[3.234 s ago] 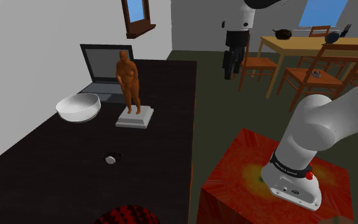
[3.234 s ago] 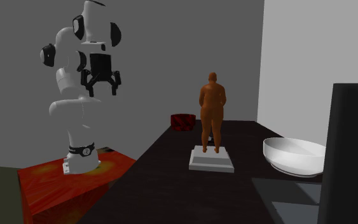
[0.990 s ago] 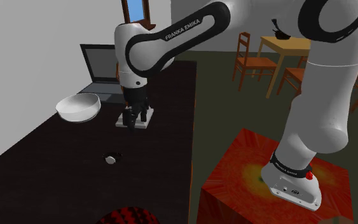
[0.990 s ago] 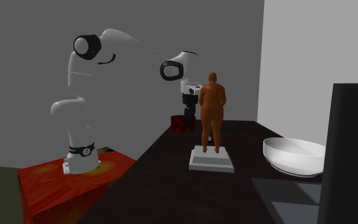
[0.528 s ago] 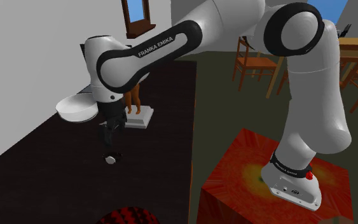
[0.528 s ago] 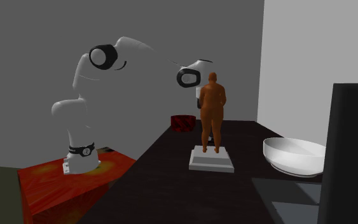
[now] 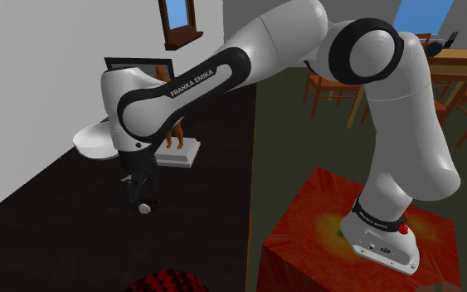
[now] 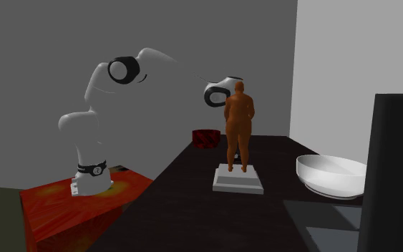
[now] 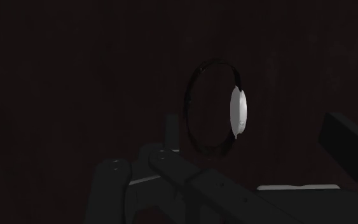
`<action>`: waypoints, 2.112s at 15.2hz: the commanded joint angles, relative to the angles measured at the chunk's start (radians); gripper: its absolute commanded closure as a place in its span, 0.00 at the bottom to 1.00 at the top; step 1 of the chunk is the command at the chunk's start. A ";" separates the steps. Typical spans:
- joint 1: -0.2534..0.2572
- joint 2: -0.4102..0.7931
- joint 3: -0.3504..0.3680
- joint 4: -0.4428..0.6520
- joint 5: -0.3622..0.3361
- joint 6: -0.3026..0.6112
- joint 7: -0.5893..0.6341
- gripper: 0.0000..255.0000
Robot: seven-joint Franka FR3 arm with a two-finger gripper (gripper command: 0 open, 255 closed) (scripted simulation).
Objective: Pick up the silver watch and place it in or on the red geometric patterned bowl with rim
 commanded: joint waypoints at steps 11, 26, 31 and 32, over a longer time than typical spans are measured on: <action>0.005 0.014 -0.001 -0.012 -0.003 0.027 0.002 1.00; 0.003 -0.020 0.004 0.031 0.002 -0.049 0.010 1.00; 0.002 -0.039 0.006 0.070 0.004 -0.106 0.017 1.00; 0.002 -0.042 0.007 0.079 0.005 -0.118 0.018 1.00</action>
